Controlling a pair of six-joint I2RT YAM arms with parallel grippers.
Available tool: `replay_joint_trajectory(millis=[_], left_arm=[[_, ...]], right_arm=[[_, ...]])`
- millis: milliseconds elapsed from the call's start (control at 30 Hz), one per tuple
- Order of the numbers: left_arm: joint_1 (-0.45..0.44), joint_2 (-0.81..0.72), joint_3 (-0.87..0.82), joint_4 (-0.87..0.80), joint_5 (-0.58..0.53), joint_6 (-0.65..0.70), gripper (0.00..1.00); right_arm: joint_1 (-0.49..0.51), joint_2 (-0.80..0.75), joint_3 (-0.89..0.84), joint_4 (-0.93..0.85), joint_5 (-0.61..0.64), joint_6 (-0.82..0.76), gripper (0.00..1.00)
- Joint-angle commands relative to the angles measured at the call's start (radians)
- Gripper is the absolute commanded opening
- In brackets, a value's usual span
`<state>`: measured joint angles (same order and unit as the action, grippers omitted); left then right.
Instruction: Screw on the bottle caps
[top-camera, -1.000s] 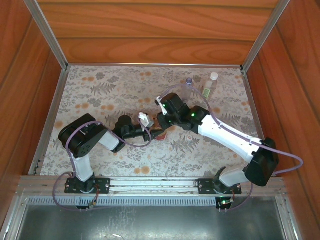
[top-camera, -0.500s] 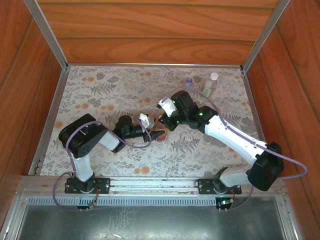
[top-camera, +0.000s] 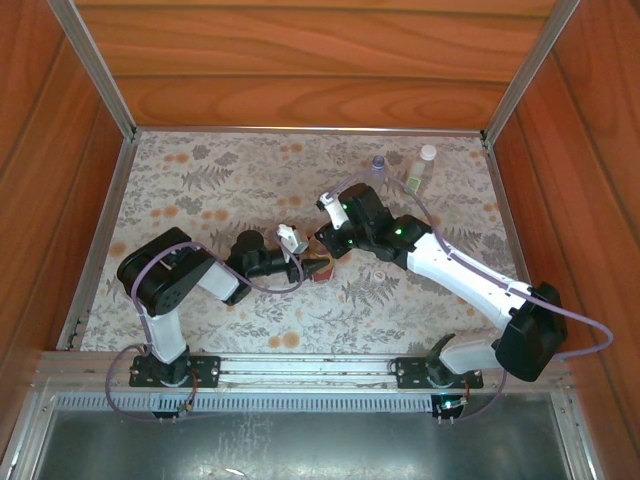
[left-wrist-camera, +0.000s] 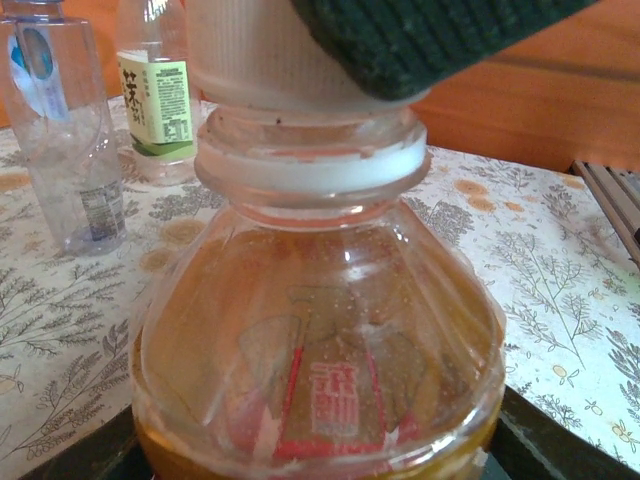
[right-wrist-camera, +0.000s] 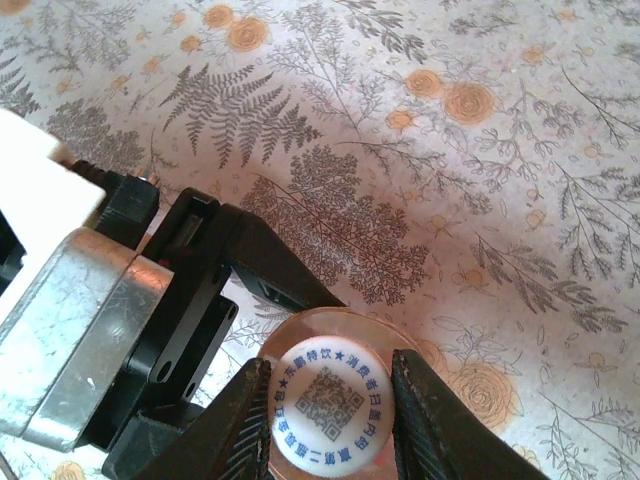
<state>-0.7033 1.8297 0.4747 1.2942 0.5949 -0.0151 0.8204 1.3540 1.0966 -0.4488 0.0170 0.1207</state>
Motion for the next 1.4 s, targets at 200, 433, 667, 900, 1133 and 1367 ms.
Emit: replay_joint_trajectory(millis=[200,433,667,900,1133,1367], left_arm=[[0.0,0.013,0.013,-0.05,-0.036,0.011,0.59],[0.0,0.011,0.015,-0.058,-0.021,0.015,0.59],[0.0,0.011,0.018,-0.065,-0.018,0.016,0.59],[0.001,0.011,0.018,-0.066,-0.014,0.02,0.59],[0.001,0.008,0.013,-0.068,-0.008,0.026,0.59],[0.0,0.009,0.015,-0.068,-0.006,0.027,0.59]], right_arm=[[0.035,-0.002,-0.002,-0.057,0.078,0.15,0.36],[0.035,-0.058,0.002,-0.038,0.082,0.146,0.58],[0.03,-0.094,0.011,-0.044,0.1,0.177,0.59],[0.019,-0.029,0.057,-0.1,0.079,0.196,0.34],[0.014,0.025,0.084,-0.157,0.098,0.217,0.2],[0.014,-0.019,0.091,-0.133,0.1,0.187,0.33]])
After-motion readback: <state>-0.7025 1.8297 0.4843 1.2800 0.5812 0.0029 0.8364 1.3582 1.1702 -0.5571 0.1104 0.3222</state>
